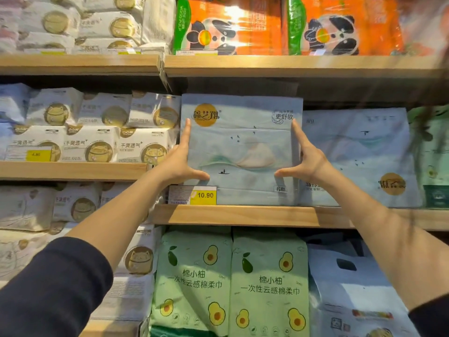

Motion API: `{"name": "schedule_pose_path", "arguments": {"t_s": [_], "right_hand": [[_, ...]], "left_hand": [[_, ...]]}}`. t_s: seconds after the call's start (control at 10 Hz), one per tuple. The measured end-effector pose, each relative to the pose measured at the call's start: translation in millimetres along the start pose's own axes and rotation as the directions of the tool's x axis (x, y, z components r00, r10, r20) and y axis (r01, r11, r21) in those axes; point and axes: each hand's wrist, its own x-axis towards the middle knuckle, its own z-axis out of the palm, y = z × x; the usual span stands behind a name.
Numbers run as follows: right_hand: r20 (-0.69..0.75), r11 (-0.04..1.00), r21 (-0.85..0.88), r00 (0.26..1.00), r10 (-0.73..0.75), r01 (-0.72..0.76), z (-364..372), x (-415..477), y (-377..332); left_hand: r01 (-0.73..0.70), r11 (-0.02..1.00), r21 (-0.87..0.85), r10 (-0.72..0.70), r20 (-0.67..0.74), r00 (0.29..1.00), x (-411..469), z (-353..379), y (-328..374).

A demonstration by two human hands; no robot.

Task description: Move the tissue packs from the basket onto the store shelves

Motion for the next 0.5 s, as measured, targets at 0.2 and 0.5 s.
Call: {"name": "schedule_pose_path", "arguments": {"t_s": [0.2, 0.5], "right_hand": [[-0.035, 0.992, -0.117, 0.998, 0.046, -0.05, 0.1, -11.4, -11.0], [-0.079, 0.977, -0.192, 0.994, 0.08, -0.094, -26.4, -50.6, -42.9]], "left_hand": [[0.013, 0.999, -0.047, -0.014, -0.003, 1.0, -8.7, 4.1, -0.5], [-0.041, 0.999, -0.003, 0.041, -0.049, 0.998, -49.2, -19.8, 4.9]]}}
